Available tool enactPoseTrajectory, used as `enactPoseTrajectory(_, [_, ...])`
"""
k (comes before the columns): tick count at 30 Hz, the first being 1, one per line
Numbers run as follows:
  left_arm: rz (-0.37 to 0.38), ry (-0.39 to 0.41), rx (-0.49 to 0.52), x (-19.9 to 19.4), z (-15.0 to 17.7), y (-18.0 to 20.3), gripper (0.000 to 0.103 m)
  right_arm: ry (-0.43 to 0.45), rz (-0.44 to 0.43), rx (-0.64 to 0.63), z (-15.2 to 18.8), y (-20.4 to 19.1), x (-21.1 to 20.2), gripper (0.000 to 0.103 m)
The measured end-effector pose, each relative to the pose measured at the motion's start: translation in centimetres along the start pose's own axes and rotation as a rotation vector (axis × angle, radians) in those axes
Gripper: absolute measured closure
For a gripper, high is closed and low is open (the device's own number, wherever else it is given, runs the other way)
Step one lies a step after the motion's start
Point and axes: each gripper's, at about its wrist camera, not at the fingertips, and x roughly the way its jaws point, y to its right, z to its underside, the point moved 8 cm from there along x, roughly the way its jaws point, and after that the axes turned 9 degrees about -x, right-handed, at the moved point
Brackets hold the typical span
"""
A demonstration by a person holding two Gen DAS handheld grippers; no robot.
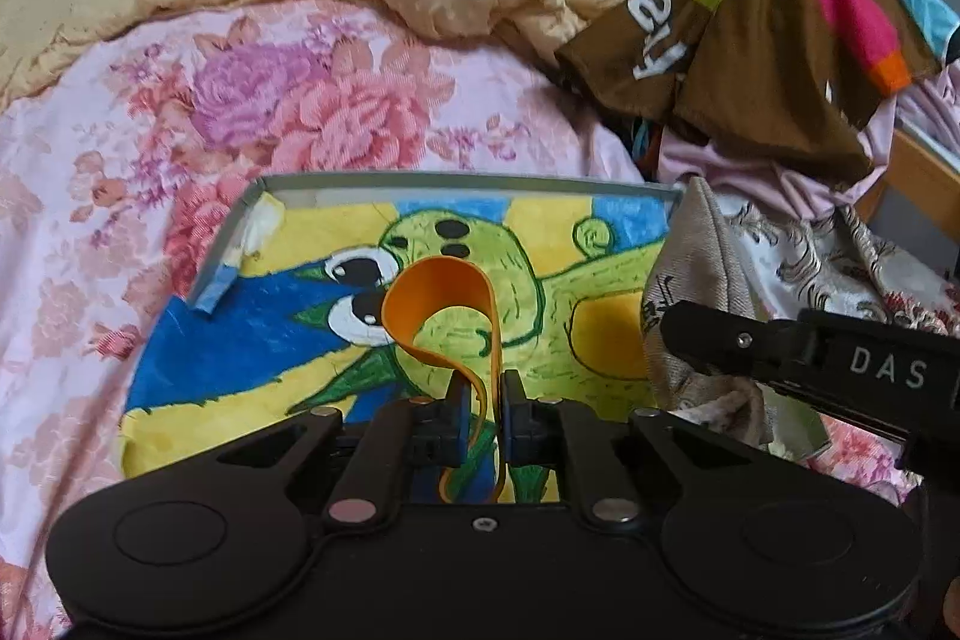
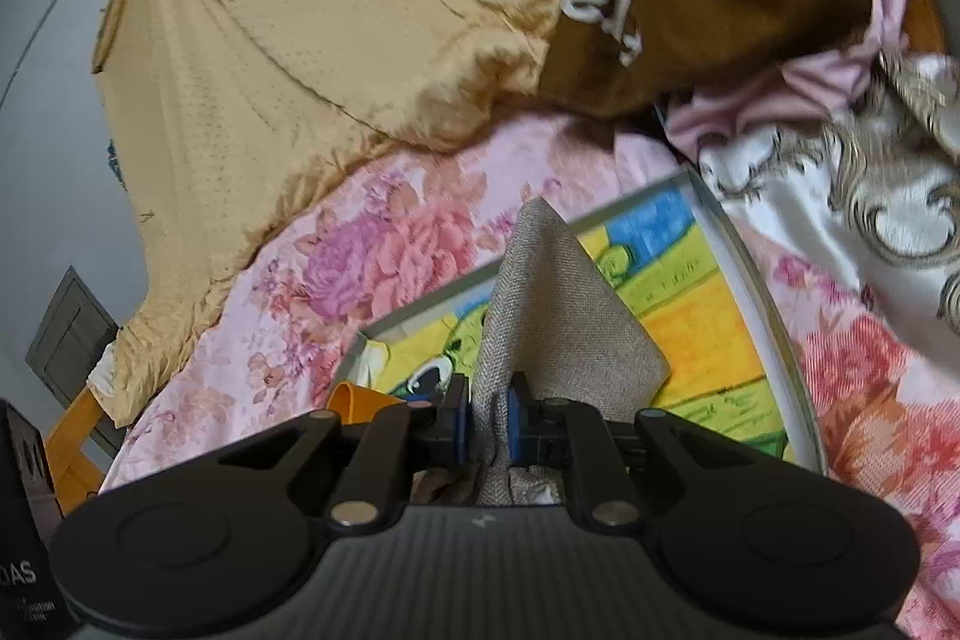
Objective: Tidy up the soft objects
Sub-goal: 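Lift and carry orange cup with left tool while right carries pouch to tray, then lower orange cup into tray with left tool while right releases pouch there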
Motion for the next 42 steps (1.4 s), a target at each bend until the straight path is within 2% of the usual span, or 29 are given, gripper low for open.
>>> enactPoseTrajectory(8, [-0.001,-0.053,-0.003,1.0,0.9,0.1,0.087,-0.062,0.009,0.017,0.7,0.5,1.1,0.088])
enactPoseTrajectory(13, [-0.008,-0.070,-0.017,1.0,0.8,-0.1,0.083,-0.076,0.012,0.015,0.9,0.4,1.2,0.084])
enactPoseTrajectory(21, [-0.029,-0.069,-0.018,-0.1,0.8,-0.8,0.072,-0.085,0.006,0.012,0.9,0.5,0.7,0.065])
enactPoseTrajectory(25, [-0.044,-0.054,-0.001,-1.3,0.6,-1.0,0.053,-0.082,-0.001,0.018,0.8,0.3,0.2,0.052])
enactPoseTrajectory(29, [-0.061,-0.024,-0.025,-3.1,0.3,-1.6,0.038,-0.072,-0.013,0.004,0.4,-0.2,-0.9,0.038])
enactPoseTrajectory(37, [-0.085,0.046,-0.084,-7.8,0.5,-2.9,0.020,-0.042,-0.011,-0.087,-0.1,-2.6,-4.4,0.018])
enactPoseTrajectory(39, [-0.087,0.062,-0.099,-9.1,0.8,-3.3,0.017,-0.027,0.002,-0.111,-0.1,-3.2,-5.5,0.009])
enactPoseTrajectory(42, [-0.094,0.083,-0.119,-10.9,1.3,-4.0,0.014,-0.012,0.015,-0.155,0.2,-4.3,-7.0,0.002])
